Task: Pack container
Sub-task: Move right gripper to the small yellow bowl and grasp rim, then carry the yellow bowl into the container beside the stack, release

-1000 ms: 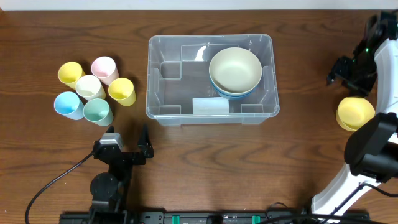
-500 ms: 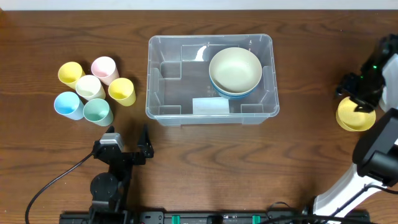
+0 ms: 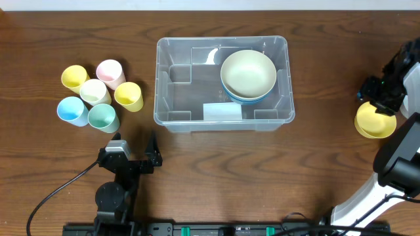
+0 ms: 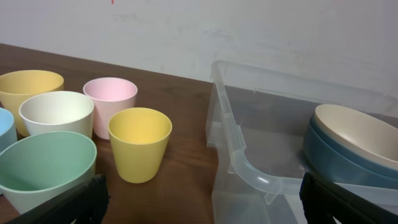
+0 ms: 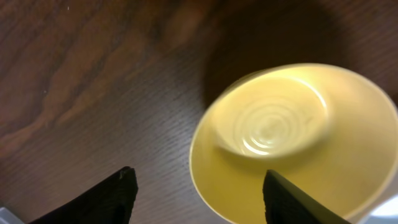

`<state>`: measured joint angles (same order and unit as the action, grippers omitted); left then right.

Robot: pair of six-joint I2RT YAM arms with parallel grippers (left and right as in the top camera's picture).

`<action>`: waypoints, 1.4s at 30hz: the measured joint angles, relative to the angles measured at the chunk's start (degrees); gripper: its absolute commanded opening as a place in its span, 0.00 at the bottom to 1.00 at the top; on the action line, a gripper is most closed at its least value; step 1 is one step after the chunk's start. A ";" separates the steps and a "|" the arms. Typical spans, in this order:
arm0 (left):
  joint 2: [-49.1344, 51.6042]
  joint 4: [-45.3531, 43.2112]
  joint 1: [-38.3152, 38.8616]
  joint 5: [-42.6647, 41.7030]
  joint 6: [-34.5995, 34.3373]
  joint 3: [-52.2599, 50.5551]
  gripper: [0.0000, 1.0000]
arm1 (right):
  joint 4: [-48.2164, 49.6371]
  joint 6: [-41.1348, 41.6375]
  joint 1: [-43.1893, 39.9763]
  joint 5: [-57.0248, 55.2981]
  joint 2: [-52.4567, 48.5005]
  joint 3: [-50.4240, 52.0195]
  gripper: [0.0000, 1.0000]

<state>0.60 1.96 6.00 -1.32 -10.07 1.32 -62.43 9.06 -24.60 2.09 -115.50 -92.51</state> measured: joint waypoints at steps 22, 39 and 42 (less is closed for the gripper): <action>0.02 0.00 0.00 0.00 0.00 0.00 0.98 | 9.16 2.58 0.11 -1.66 0.09 8.90 0.01; 0.00 0.00 -0.02 -0.02 0.00 0.00 0.98 | -13.22 -3.52 13.92 10.19 -0.13 -33.64 0.01; 0.00 0.00 0.00 0.00 0.00 0.00 0.98 | -15.23 -5.88 23.41 10.82 0.28 -42.29 0.01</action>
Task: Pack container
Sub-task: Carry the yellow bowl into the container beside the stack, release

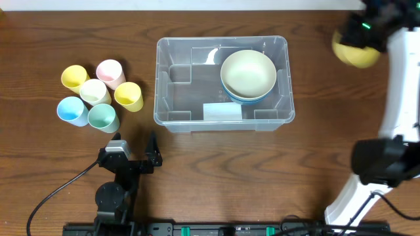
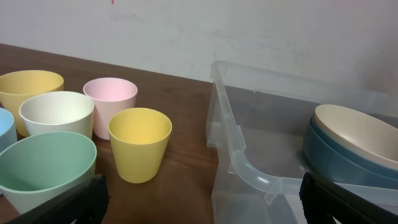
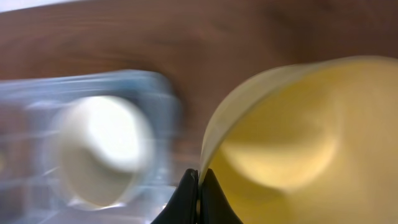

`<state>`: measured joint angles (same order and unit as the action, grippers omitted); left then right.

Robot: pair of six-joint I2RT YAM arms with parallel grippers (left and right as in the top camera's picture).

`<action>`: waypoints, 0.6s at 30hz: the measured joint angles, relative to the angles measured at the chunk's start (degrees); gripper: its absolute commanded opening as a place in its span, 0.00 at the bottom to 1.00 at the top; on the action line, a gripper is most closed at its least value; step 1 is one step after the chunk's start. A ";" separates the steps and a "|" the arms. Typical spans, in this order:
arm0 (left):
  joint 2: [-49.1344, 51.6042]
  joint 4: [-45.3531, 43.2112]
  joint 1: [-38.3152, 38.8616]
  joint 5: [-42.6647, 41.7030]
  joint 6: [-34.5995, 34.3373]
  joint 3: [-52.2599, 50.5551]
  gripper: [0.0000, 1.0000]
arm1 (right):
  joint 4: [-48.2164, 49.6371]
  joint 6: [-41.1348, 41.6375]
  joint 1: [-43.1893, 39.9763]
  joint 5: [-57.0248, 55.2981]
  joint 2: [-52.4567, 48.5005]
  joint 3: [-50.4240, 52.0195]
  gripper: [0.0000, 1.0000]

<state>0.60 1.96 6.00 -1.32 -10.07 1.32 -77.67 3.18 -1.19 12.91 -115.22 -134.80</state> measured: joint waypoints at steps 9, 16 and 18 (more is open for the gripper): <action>0.00 0.00 0.00 0.00 0.00 0.00 0.98 | 7.10 -3.69 35.50 -8.35 -0.42 -4.70 0.01; 0.00 0.00 0.00 0.00 0.00 0.00 0.98 | 12.13 -5.16 46.80 -18.62 -7.74 -4.74 0.01; 0.02 0.00 0.00 0.00 0.00 0.00 0.98 | 12.52 -5.18 47.30 -20.09 -11.02 -4.72 0.01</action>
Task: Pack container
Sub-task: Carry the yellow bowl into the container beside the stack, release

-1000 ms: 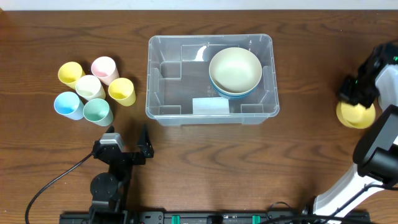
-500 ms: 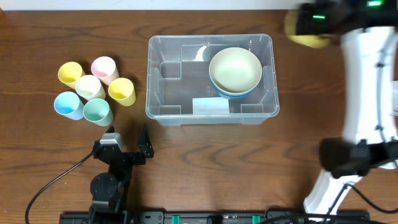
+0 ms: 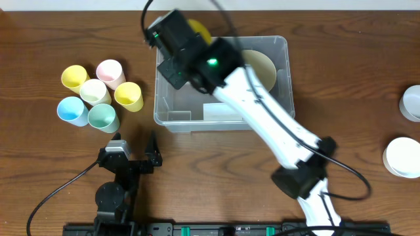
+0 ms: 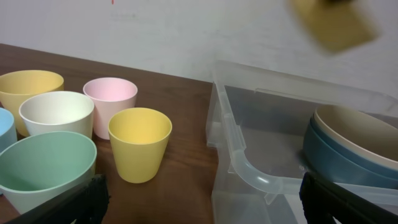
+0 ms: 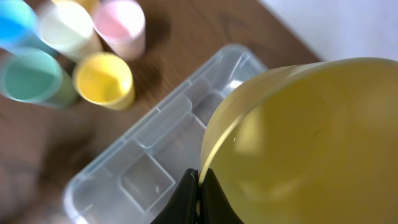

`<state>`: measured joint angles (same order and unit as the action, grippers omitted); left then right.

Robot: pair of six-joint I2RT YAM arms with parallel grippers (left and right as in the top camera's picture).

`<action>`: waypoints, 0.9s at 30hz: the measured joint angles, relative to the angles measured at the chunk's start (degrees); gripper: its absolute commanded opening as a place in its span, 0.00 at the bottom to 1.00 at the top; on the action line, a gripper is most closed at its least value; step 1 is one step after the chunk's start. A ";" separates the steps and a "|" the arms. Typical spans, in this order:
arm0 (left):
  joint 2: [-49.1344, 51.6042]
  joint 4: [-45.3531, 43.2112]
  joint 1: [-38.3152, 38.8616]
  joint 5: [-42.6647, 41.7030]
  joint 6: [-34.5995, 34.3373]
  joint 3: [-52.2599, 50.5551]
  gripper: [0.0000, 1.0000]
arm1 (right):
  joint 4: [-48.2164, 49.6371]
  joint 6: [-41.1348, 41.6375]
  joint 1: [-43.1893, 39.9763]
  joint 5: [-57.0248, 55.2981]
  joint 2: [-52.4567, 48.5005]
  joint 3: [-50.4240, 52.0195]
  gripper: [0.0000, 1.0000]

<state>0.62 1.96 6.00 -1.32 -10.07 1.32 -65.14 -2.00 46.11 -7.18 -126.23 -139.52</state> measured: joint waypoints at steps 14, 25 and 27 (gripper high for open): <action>-0.02 0.00 0.00 0.00 0.00 0.00 0.98 | 2.54 -0.04 -1.95 -3.19 -16.22 0.13 0.01; -0.02 0.00 0.00 0.00 0.00 0.00 0.98 | 5.51 -1.20 -4.48 -3.63 -19.56 0.15 0.32; 0.00 0.00 0.00 0.00 0.00 0.00 0.98 | 5.70 -1.20 -4.83 -3.67 -19.58 0.15 0.32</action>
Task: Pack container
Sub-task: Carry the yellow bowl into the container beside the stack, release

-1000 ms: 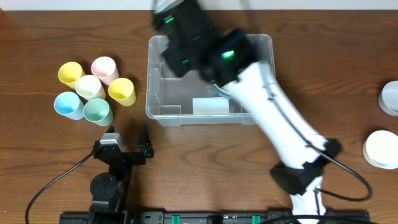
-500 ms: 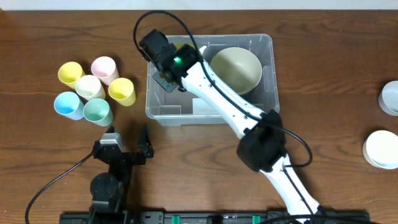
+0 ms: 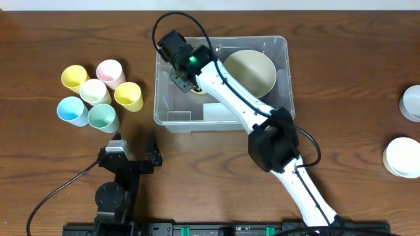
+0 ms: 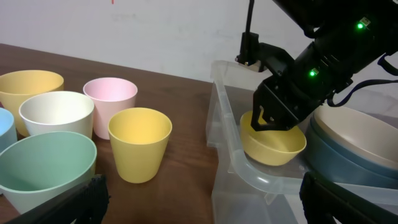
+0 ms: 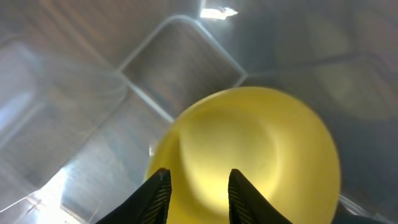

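Note:
A yellow bowl (image 5: 249, 149) rests inside the clear container (image 3: 222, 126), in its back left part, left of a cream bowl (image 3: 249, 72) stacked on a blue one. My right gripper (image 5: 198, 196) hovers just over the yellow bowl, open, its fingers (image 5: 155, 196) apart above the bowl's hollow. From the left wrist view the yellow bowl (image 4: 273, 142) sits behind the container's rim (image 4: 249, 171) under the right gripper (image 4: 268, 119). My left gripper (image 4: 202, 208) stays open at the table's front, empty, facing the cups.
Several coloured cups stand left of the container, among them a yellow cup (image 3: 128, 96), a pink cup (image 3: 110, 72) and a green cup (image 3: 104, 118). Two pale bowls (image 3: 401, 157) (image 3: 412, 103) sit at the table's right edge. A white card (image 3: 222, 111) lies in the container's front.
My right gripper was shut on the yellow bowl's rim above the container's back left corner. Now the bowl sits on the container's floor and the fingers stand apart over it. The left arm is unmoved.
My right gripper hung open over the yellow bowl on the table at the far right. Then it was shut on the bowl's rim, holding it up at the back right. Then it carried the bowl over the container, where the bowl now lies released.

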`<state>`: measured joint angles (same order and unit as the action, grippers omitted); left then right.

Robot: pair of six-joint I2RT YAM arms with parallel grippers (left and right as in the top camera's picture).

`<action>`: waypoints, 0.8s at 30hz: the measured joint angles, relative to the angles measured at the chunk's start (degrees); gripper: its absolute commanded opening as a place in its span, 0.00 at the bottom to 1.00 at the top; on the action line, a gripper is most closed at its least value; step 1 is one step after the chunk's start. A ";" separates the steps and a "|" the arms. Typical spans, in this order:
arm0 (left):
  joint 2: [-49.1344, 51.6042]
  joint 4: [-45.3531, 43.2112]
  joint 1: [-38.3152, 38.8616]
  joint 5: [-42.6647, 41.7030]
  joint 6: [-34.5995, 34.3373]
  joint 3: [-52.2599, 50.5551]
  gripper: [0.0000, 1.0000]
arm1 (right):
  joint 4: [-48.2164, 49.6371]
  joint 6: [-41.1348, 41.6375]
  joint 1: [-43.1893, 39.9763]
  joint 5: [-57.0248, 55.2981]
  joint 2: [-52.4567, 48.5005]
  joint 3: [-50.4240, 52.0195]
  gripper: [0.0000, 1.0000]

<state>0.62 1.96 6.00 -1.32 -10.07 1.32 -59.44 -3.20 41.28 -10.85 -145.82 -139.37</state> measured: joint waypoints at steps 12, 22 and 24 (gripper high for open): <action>-0.02 0.00 0.00 0.00 0.00 0.00 0.98 | -11.47 1.07 -0.24 1.81 4.90 -4.79 0.54; -0.02 0.00 0.00 0.00 0.00 0.00 0.98 | -22.18 7.91 -12.92 -1.51 30.56 -9.88 0.57; -0.02 0.00 0.00 0.00 0.00 0.00 0.98 | -25.38 10.71 -19.54 -2.49 32.39 -10.21 0.57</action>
<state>0.60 1.96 6.00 -1.32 -10.07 1.32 -84.82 7.51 21.74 -13.34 -113.43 -149.58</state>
